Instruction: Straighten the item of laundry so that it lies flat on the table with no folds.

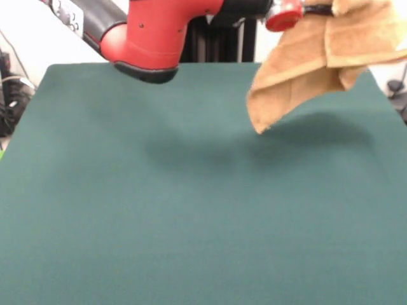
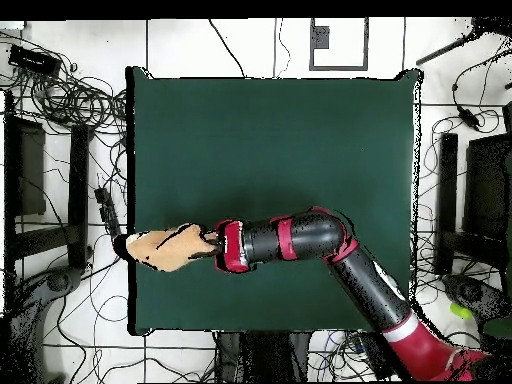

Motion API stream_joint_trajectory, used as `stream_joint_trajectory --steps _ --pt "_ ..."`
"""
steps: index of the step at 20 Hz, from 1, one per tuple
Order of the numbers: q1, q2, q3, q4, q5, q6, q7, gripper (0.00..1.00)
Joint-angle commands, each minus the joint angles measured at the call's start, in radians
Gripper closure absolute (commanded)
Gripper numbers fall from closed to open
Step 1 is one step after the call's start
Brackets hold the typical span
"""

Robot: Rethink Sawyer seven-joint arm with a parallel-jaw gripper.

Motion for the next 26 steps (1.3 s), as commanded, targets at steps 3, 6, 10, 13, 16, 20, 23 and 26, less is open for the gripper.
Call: stream_joint_trajectory --steps 3,6,10,13,16,20,23,26 --pt "-0.045 0.035 0.133 0.094 0.058 0.036 -0.299 1.00" --pt "-0.095 0.012 0.173 0.168 0.075 0.048 -0.267 1.00" --pt "-0.178 -0.001 0.268 0.294 0.118 0.059 -0.204 1.00" --pt "-0.245 -0.018 0.347 0.380 0.164 0.066 -0.146 1.00" --pt "-0.307 -0.040 0.445 0.473 0.235 0.063 -0.064 1.00" --pt "-0.387 -0.080 0.638 0.606 0.374 0.032 0.048 1.00" --pt "-0.445 -0.111 0.847 0.706 0.538 -0.006 0.132 1.00" --pt "-0.513 -0.127 1.089 0.791 0.729 -0.045 0.192 1.00"
